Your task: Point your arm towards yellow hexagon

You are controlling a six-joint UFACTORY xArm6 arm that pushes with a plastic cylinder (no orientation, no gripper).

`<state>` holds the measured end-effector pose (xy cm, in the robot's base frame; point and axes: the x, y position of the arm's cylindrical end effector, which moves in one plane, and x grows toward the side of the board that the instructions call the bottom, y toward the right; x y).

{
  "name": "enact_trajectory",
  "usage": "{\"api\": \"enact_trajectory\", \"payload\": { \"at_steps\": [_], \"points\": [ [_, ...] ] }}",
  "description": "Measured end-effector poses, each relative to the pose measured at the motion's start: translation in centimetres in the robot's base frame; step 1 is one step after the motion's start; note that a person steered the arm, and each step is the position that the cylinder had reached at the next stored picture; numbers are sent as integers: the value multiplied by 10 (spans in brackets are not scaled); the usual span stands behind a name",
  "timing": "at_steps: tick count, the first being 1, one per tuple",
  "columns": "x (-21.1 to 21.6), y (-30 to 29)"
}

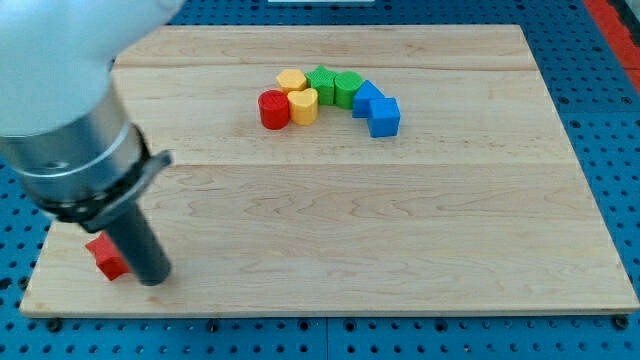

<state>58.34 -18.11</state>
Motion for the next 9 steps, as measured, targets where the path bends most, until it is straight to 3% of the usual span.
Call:
{"api": "enact_trajectory", "payload": {
  "at_steps": [1, 2, 3, 4, 8, 9],
  "points": [
    [0, -21],
    [0, 7],
    [-27, 28],
    [-41, 10],
    [-41, 4],
    [-52, 61]
  ]
}}
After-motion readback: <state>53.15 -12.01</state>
